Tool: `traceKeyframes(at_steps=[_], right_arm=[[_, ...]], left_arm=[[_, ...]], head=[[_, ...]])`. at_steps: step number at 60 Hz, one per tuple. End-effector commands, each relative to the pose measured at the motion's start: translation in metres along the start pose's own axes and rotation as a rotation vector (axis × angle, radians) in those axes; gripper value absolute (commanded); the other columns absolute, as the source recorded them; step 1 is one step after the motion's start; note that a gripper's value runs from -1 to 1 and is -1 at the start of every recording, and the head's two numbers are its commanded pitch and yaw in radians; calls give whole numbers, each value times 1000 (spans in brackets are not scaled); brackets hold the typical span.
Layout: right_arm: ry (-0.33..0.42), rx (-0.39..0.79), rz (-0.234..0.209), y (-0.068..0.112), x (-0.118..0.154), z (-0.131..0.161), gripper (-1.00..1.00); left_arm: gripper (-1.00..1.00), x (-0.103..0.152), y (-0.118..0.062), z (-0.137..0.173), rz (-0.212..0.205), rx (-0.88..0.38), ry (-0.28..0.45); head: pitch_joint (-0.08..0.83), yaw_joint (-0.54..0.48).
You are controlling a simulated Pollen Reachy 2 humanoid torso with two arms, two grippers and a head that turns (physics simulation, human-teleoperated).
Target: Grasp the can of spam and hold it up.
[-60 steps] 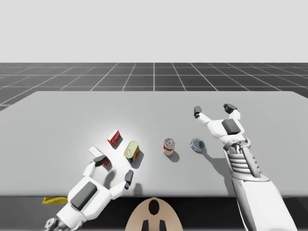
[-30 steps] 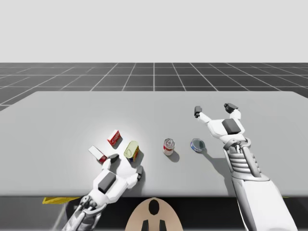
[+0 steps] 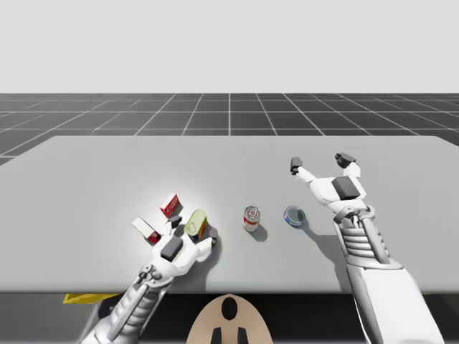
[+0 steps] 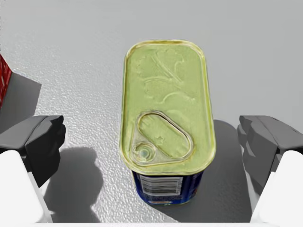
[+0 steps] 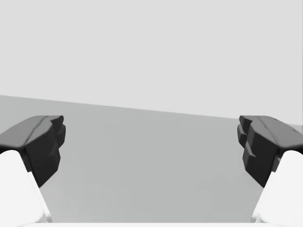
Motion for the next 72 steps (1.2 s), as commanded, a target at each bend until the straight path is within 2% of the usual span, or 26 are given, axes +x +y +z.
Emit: traceKeyframes(at_steps=[1, 2, 3, 4, 5, 7, 17, 36, 48, 55, 59, 62, 67, 72], right_arm=[[-4, -1, 0, -1, 1, 0, -1000], [-5, -1, 0, -1, 1, 0, -1000], [-6, -1, -1, -1, 1, 0, -1000], [-6, -2, -1, -1, 1, 0, -1000], [-6, -2, -1, -1, 1, 0, -1000], [-7, -2, -1, -1, 2, 0, -1000], [-10, -7, -2, -2, 2, 1, -1000], [-15, -17, -6, -5, 4, 2, -1000], [-16, -25, -8, -7, 4, 1, -1000], [-14, -25, -13, -8, 3, 1, -1000], [-20, -35, -1, -8, 4, 1, -1000], [-17, -33, -12, -9, 4, 1, -1000], [-13, -26, -23, -10, 4, 1, -1000], [-17, -18, -18, -11, 4, 2, -1000]], left_arm=[[-973, 6, -18, -11, 91, -14, 1], [-591, 5, -19, -11, 92, -14, 2], [-37, 5, -19, -11, 92, -14, 3], [315, 4, -19, -11, 92, -17, 6], [824, 4, -20, -11, 93, -20, 8], [945, 3, -20, -10, 93, -23, 10], [1000, 2, -20, -9, 99, -52, 29], [1000, -1, -21, -7, 75, -42, 23], [1000, 4, -21, -2, 75, -39, 3], [1000, 18, -21, 8, 48, -30, -36], [1000, 31, -19, 17, 29, -20, -75], [1000, 44, -17, 26, 6, -14, -108], [1000, 66, -14, 43, -65, 1, -165], [1000, 82, -12, 56, -111, 21, -207]], head=[[705, 188], [704, 187], [704, 187], [704, 188], [704, 187], [703, 187], [683, 191], [428, 217], [356, 213], [352, 207], [353, 200], [354, 196], [354, 194], [353, 196]])
